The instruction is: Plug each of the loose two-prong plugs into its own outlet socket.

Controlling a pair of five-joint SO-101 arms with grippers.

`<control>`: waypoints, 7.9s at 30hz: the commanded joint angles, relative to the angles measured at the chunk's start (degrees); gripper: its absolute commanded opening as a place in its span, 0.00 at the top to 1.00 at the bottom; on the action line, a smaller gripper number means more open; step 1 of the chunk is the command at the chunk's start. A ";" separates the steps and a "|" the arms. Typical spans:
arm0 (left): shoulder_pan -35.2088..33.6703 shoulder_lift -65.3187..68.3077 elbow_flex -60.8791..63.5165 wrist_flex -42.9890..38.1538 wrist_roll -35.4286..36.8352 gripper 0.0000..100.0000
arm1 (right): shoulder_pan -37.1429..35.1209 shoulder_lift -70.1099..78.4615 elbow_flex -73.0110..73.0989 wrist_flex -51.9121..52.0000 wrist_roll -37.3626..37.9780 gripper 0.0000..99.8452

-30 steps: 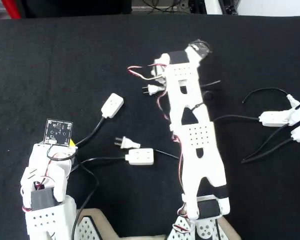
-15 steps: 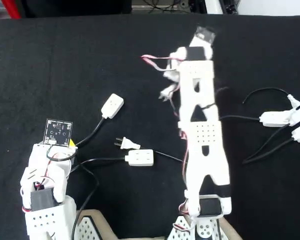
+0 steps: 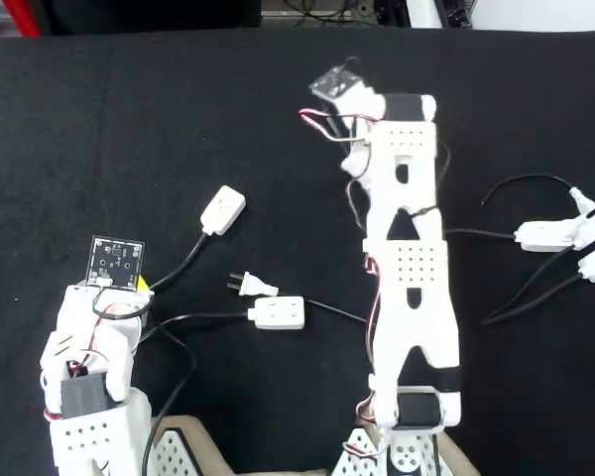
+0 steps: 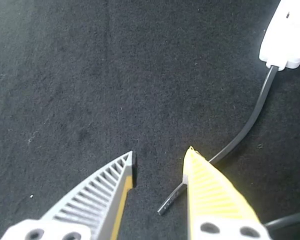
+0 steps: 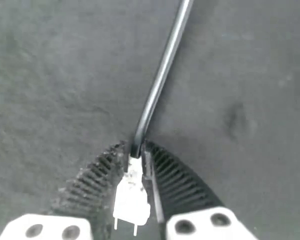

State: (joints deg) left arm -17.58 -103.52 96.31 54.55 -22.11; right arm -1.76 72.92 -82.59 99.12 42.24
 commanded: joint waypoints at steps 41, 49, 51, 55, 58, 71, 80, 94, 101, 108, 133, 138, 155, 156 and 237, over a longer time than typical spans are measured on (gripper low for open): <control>-0.31 -0.35 1.10 0.09 -0.53 0.83 | 1.14 -17.45 25.98 -4.13 9.85 0.87; -0.31 -0.35 1.10 0.09 -0.53 0.83 | 2.20 -9.80 18.59 -0.18 9.67 0.82; -0.31 -0.35 1.10 0.09 -0.53 0.83 | 2.20 -8.40 17.10 0.53 9.58 0.76; -0.31 -0.35 1.10 0.09 -0.53 0.83 | 2.11 -5.93 16.22 0.53 9.67 0.73; -0.31 -0.35 1.10 0.18 -0.53 0.83 | 1.32 -4.09 15.96 0.53 9.67 0.73; -0.40 -0.35 1.10 0.18 -0.53 0.83 | -2.73 -3.56 16.40 2.11 4.13 0.75; -0.40 -0.35 1.10 0.18 -0.53 0.83 | -2.64 -3.65 16.31 2.11 1.49 0.98; -0.40 -0.35 1.10 0.18 -0.62 0.83 | -1.23 -22.29 26.42 2.11 -3.43 0.99; -0.40 -0.35 1.10 0.18 -0.62 0.83 | -2.73 -30.99 36.35 1.93 -3.16 0.99; -0.40 -0.35 1.10 0.18 -0.62 0.83 | -6.24 -39.52 41.54 1.93 -3.34 0.99; -0.40 -0.35 1.10 0.26 -0.53 0.83 | -20.92 -108.00 112.92 -46.24 -21.27 0.99; -0.40 -0.35 1.10 0.26 -0.53 0.83 | -26.02 -124.18 132.53 -60.92 -21.80 0.99; 15.25 -0.70 0.84 -0.44 -0.26 0.83 | -28.31 -129.63 148.26 -85.80 -66.64 0.99; 17.89 -0.79 0.57 -1.41 -0.18 0.83 | -28.92 -129.63 149.41 -88.26 -68.13 0.99; 22.11 -0.79 -9.01 -10.02 20.48 0.82 | -46.07 -128.04 149.49 -63.47 -67.52 0.99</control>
State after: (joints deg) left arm 4.40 -103.69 88.31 47.60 -2.07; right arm -47.38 -59.30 68.53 31.08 -25.27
